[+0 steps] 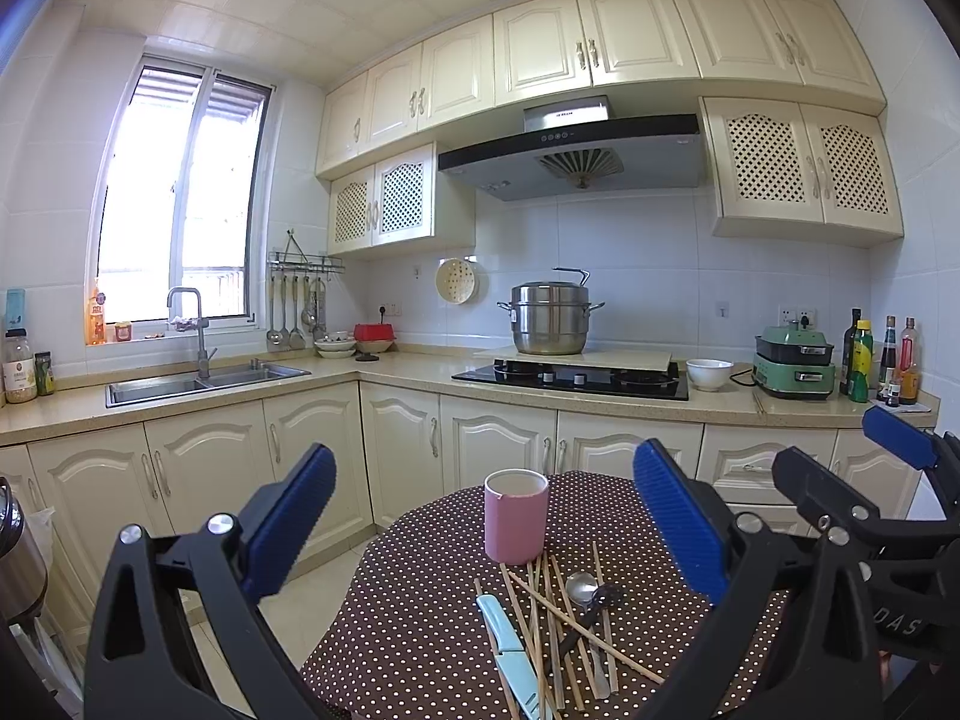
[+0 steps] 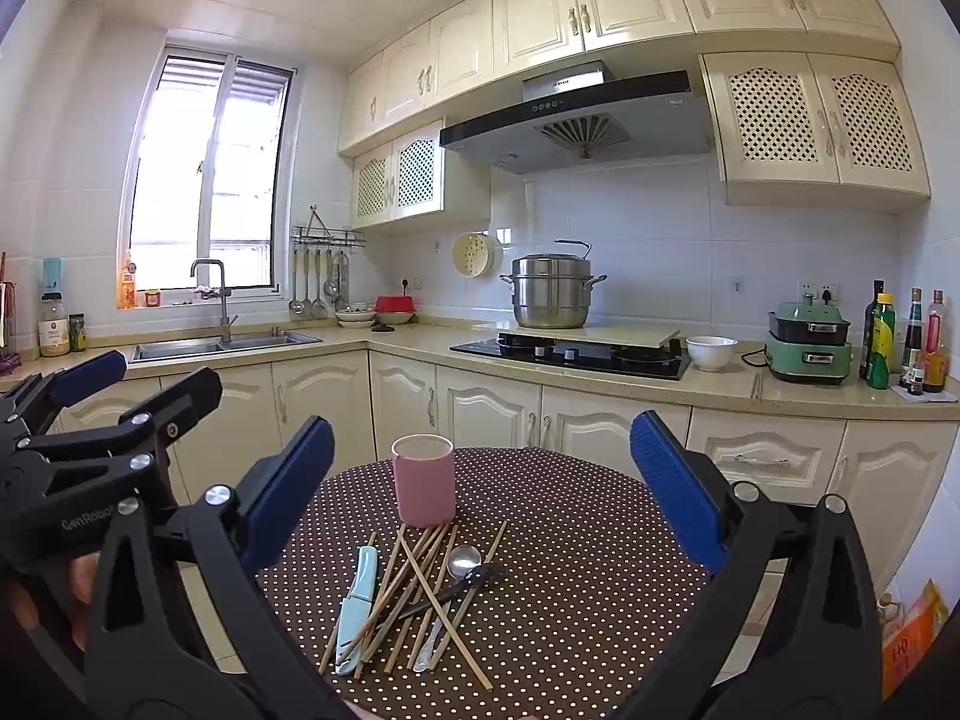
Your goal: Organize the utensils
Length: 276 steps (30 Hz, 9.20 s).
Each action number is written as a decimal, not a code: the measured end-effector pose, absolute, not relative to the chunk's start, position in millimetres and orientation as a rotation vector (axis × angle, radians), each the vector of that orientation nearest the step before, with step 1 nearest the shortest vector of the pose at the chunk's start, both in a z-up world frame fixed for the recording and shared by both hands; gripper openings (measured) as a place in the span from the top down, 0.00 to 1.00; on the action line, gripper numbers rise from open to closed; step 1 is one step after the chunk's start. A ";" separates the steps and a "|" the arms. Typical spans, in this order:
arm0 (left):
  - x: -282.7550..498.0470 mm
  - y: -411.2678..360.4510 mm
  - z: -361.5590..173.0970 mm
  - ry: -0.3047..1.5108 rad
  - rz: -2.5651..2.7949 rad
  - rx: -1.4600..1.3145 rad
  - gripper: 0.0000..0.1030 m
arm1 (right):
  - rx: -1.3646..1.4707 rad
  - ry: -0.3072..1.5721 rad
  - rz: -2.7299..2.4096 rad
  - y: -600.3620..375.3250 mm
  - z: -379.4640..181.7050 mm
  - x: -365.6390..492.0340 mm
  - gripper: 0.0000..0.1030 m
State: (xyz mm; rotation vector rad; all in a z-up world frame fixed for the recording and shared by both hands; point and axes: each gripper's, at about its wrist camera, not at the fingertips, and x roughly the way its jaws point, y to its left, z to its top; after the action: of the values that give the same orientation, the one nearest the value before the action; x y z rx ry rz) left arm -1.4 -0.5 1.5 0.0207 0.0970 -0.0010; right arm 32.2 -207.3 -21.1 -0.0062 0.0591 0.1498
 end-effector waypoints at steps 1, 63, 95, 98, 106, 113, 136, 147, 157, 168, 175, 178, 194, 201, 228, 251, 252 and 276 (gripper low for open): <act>-1.6 -0.8 1.8 0.097 -0.001 0.021 0.05 | -0.006 0.059 0.150 -207.1 -20.8 32.3 0.06; 3.4 19.3 -2.4 0.132 0.024 -0.014 0.05 | -0.028 0.103 0.173 -191.3 -23.5 40.4 0.06; 5.2 22.5 -5.2 0.137 0.035 -0.006 0.05 | -0.020 0.116 0.186 -189.2 -25.5 46.2 0.06; 5.0 23.5 -5.0 0.136 0.039 -0.006 0.05 | -0.021 0.117 0.187 -188.3 -25.4 46.5 0.06; 5.6 23.5 -6.1 0.139 0.041 -0.004 0.05 | -0.022 0.119 0.185 -186.4 -26.1 46.9 0.06; 7.6 21.1 -7.2 0.141 0.044 0.003 0.05 | -0.020 0.127 0.184 -187.6 -27.3 47.7 0.06; 129.6 12.1 -84.9 0.554 -0.115 -0.020 0.05 | 0.000 0.370 0.144 -219.5 -88.0 137.0 0.06; 202.6 31.0 -165.8 0.970 -0.150 -0.112 0.36 | 0.020 0.534 0.113 -250.6 -133.5 186.0 0.06; 209.8 41.1 -206.9 1.106 -0.090 -0.040 0.48 | 0.030 0.611 0.130 -253.9 -155.4 209.6 0.06; 230.6 33.9 -209.9 1.106 -0.076 -0.022 0.48 | 0.031 0.640 0.143 -251.4 -162.7 223.7 0.06; 237.6 31.1 -207.5 1.102 -0.094 -0.017 0.48 | 0.037 0.653 0.146 -249.9 -166.9 230.5 0.06; 243.0 27.9 -207.7 1.100 -0.099 -0.013 0.48 | 0.038 0.659 0.149 -250.9 -167.7 231.8 0.06; 277.6 25.3 -209.3 1.085 -0.090 0.049 0.90 | -0.016 0.791 0.157 -246.1 -173.9 266.1 0.06; 278.7 56.3 -204.8 1.039 -0.058 -0.043 0.95 | 0.074 0.948 0.206 -238.5 -176.3 317.8 0.06; 258.5 66.5 -129.8 0.701 -0.143 -0.165 0.95 | -0.029 1.107 0.284 -192.4 -154.9 390.1 0.95; 256.8 26.2 -80.3 0.492 -0.225 -0.182 0.95 | 0.034 0.722 0.429 -200.5 -60.4 326.7 0.95; 256.5 26.5 -80.1 0.487 -0.224 -0.185 0.95 | 0.039 0.719 0.431 -200.9 -60.9 326.4 0.95; 258.6 38.6 -77.7 0.473 -0.235 -0.240 0.95 | 0.133 0.716 0.429 -213.7 -62.1 323.4 0.95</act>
State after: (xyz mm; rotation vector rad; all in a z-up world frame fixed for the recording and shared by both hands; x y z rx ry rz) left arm 258.6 38.6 -77.7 -0.2399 0.4731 -0.2347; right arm 323.4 -213.7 -62.1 0.1327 0.7163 0.4290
